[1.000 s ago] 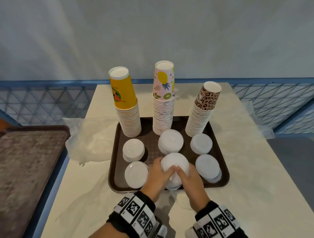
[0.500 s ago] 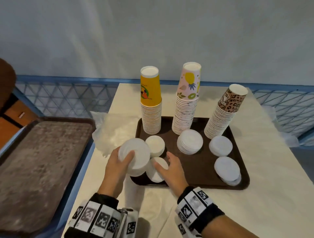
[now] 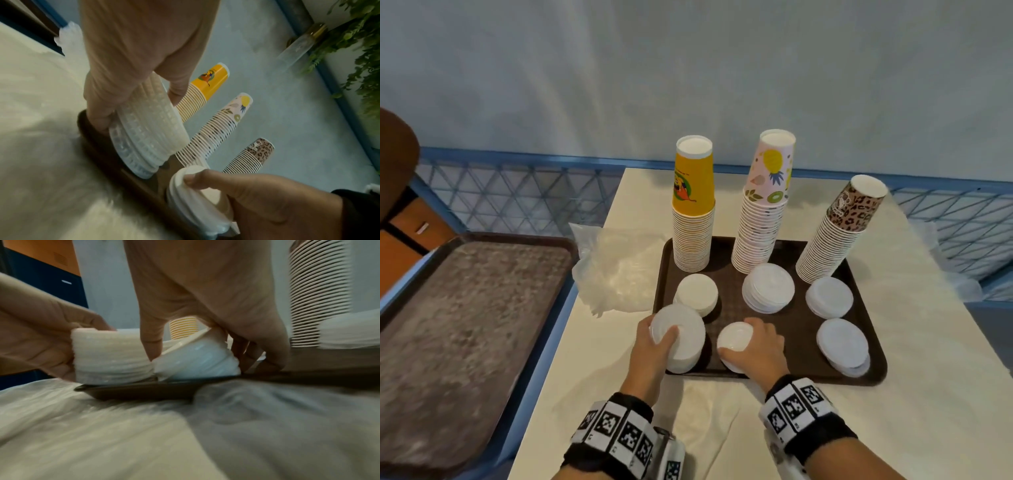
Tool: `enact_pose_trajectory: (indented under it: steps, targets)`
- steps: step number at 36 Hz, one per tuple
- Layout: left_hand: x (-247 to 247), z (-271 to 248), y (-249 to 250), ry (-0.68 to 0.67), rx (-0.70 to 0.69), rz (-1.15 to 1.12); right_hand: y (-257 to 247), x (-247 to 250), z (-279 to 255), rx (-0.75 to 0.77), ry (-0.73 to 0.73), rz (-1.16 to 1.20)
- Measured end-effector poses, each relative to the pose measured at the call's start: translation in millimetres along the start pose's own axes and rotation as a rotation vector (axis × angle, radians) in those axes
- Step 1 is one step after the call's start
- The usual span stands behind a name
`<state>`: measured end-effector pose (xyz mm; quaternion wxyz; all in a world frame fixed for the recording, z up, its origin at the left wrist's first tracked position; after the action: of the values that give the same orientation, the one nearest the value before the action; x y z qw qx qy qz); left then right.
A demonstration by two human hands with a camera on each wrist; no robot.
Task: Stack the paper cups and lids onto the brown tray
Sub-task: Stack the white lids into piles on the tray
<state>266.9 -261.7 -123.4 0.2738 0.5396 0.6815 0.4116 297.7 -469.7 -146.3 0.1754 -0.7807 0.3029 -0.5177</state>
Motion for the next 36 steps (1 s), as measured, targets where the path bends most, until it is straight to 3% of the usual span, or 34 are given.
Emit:
enact_pose_trajectory:
  steps: [5, 15, 27, 29, 32, 36]
  targets:
    - [-18.1, 3.9, -11.1, -0.026, 0.007, 0.054, 30.6, 24.9, 1.7, -0.059, 0.041, -0.021]
    - [-17.3, 11.2, -8.2, 0.037, -0.032, 0.240, 47.2, 25.8, 12.2, -0.047, -0.032, -0.076]
    - [-12.8, 7.8, -11.2, 0.228, -0.001, 0.496, 49.8, 23.8, 18.4, 0.004, -0.044, -0.135]
    - [-14.0, -3.3, 2.6, 0.291, -0.062, 0.538, 49.8, 23.1, 16.5, 0.002, -0.046, -0.104]
    - [-25.5, -26.9, 38.9, 0.338, -0.298, 0.522, 48.4, 30.8, 13.5, -0.028, -0.017, -0.008]
    - [-62.9, -42.0, 88.5, 0.228, -0.580, 0.518, 35.4, 67.2, 22.5, 0.026, 0.139, 0.157]
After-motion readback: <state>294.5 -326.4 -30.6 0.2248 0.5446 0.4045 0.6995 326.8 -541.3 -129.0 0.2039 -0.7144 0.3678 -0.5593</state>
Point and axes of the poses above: each hand's wrist, its own z-axis towards the middle knuckle, its own x-axis out of the back of the hand, y = z × x, the point moved 9 cm from there along z, towards the middle knuckle, and after that the axes turned 6 degrees about x, right-handed, at the moved point
